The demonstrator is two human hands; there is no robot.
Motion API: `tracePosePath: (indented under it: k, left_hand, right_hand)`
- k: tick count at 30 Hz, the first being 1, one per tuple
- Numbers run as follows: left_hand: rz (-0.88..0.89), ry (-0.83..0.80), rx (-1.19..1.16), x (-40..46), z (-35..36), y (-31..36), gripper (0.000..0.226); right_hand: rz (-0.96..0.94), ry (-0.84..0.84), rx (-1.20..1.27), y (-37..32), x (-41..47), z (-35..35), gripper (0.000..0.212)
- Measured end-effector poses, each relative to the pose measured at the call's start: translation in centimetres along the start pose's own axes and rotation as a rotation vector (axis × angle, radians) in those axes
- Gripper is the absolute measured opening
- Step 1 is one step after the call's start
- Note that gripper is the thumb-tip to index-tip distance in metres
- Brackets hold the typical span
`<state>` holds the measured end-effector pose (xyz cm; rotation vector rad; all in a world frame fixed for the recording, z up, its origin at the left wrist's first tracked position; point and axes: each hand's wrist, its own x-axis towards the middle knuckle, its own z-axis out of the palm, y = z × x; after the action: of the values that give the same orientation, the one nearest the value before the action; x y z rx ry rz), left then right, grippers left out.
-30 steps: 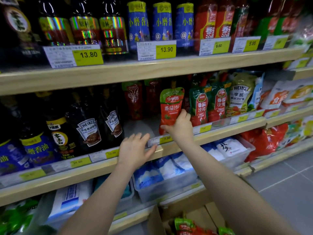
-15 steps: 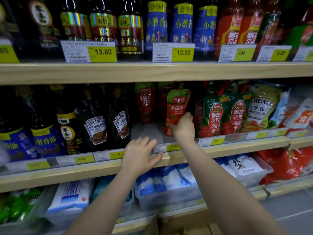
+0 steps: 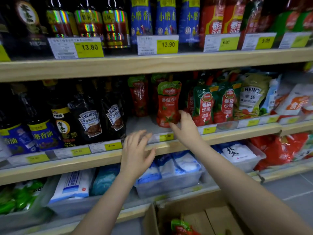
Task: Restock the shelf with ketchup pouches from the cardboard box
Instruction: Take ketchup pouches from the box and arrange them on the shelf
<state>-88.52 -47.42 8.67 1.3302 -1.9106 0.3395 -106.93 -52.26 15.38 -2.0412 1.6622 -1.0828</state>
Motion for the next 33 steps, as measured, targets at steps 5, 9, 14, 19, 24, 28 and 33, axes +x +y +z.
tracePosePath:
  k: [5, 9, 14, 19, 24, 28, 33]
  left_hand:
    - [0.076, -0.160, -0.222, -5.5, 2.4, 3.2, 0.039]
    - [0.083, -0.422, -0.255, -10.6, 5.1, 3.7, 0.042]
    - [-0.008, -0.704, -0.211, -15.8, 8.1, 2.8, 0.061]
    - [-0.016, -0.731, -0.207, -18.0, 9.6, 2.7, 0.063]
    - [-0.002, -0.713, -0.245, -18.3, 10.6, 2.4, 0.056]
    - [-0.028, -0.716, -0.277, -18.2, 10.8, 2.2, 0.055]
    - [-0.040, -0.723, -0.306, -17.9, 10.7, 2.6, 0.055]
  right_hand:
    - [-0.119, -0.065, -0.025, 4.4, -7.0, -2.3, 0.046]
    - [-0.046, -0.205, -0.083, 9.2, -13.1, -1.7, 0.046]
    - [0.186, -0.370, -0.074, 14.8, -19.8, 1.6, 0.046]
    - [0.384, -0.571, -0.037, 19.2, -24.4, 5.5, 0.050]
    - [0.498, -0.688, -0.020, 22.2, -26.1, 8.4, 0.063]
    - [0.574, -0.780, -0.057, 24.2, -26.1, 10.2, 0.068]
    - [0.603, -0.831, -0.066, 25.7, -25.8, 11.1, 0.069]
